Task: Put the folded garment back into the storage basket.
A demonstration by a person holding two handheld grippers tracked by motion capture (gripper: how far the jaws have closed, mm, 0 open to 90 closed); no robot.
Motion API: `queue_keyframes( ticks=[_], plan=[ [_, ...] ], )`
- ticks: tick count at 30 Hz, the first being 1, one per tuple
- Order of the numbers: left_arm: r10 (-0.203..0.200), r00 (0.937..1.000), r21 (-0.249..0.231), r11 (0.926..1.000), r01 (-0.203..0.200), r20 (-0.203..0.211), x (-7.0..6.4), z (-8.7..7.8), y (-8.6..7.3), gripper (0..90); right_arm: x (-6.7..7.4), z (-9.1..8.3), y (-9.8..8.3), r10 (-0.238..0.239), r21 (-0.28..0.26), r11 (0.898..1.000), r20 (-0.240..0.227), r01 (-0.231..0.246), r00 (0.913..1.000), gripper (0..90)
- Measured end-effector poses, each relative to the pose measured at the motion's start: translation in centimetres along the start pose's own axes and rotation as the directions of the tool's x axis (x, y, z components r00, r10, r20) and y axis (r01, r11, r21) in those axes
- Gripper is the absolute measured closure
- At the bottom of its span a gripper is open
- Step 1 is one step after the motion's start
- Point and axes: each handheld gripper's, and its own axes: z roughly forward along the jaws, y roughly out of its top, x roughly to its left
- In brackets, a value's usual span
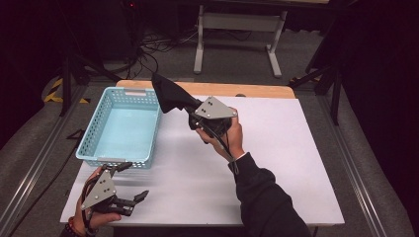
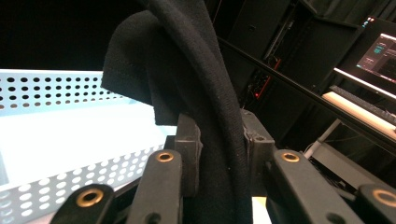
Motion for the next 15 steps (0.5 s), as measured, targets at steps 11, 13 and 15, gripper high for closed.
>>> queue_keyframes(
  ticks=[11, 13, 15],
  plan=[
    [-0.004, 0.9998, 0.004, 1.0000, 0.004, 0.019, -0.3, 0.4, -0.2, 5.6, 1.0, 1.7, 1.3, -0.008, -0.007, 1.000, -0.026, 0.008, 0.9996, 73.3],
    [-0.005, 0.9998, 0.004, 1.0000, 0.005, 0.022, -0.2, 0.4, -0.2, 5.7, 1.5, 2.2, 1.7, -0.010, -0.010, 1.000, -0.036, 0.010, 0.9993, 73.3],
    [-0.005, 0.9997, 0.004, 1.0000, 0.005, 0.022, -0.3, 0.4, -0.2, 5.7, 1.9, 2.6, 1.9, -0.012, -0.012, 1.000, -0.044, 0.011, 0.9990, 73.3]
  ],
)
